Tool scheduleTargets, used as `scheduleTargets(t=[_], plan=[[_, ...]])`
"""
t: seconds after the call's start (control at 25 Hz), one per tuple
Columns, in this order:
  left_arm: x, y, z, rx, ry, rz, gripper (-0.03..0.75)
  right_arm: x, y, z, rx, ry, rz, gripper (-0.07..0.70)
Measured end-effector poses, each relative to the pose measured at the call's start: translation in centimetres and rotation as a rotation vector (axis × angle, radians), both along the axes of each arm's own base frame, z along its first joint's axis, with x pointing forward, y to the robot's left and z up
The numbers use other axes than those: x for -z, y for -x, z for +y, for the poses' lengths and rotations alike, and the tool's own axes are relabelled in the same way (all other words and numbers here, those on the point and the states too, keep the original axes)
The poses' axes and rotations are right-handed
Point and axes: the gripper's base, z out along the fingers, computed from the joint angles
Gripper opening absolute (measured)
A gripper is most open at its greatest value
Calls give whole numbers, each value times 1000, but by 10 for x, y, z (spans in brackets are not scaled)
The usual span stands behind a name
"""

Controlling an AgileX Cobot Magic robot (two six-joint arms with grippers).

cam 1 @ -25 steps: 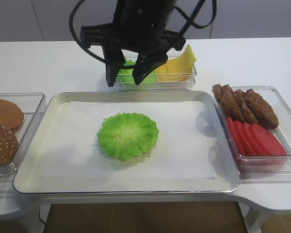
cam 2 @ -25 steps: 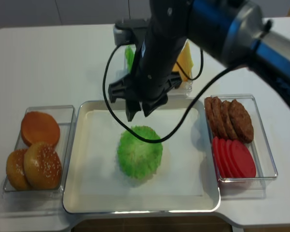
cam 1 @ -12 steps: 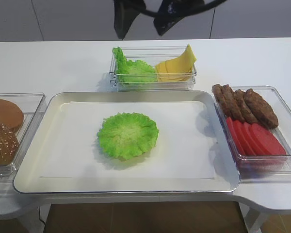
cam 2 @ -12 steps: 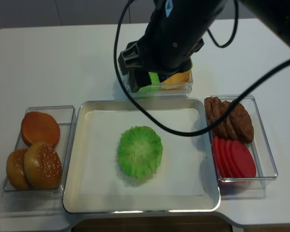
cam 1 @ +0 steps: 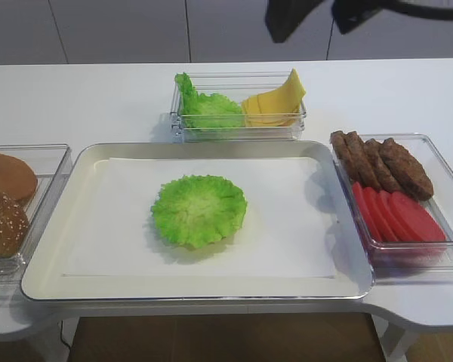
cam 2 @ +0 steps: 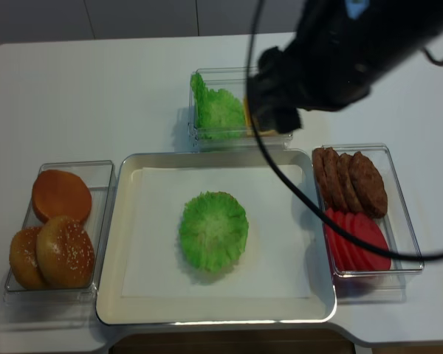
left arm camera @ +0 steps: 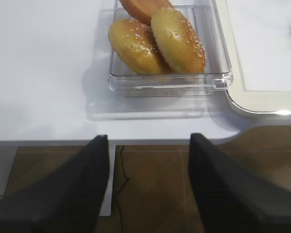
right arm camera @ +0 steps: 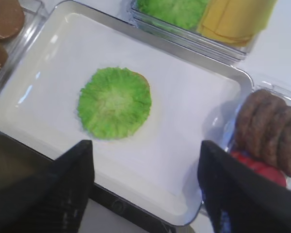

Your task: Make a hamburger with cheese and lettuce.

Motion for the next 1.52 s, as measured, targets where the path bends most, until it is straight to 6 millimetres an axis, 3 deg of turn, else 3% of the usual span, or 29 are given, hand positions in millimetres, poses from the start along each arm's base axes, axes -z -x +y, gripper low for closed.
scheduleTargets(t=[0.64, 1.16, 1.52], plan=[[0, 0, 0, 0, 0, 0, 391, 17, 84, -96, 93, 65, -133, 479], [0, 0, 0, 0, 0, 0, 391, 41, 122, -146, 207, 58, -198, 479], [0, 0, 0, 0, 0, 0, 391, 40, 148, -174, 341, 32, -269, 479]])
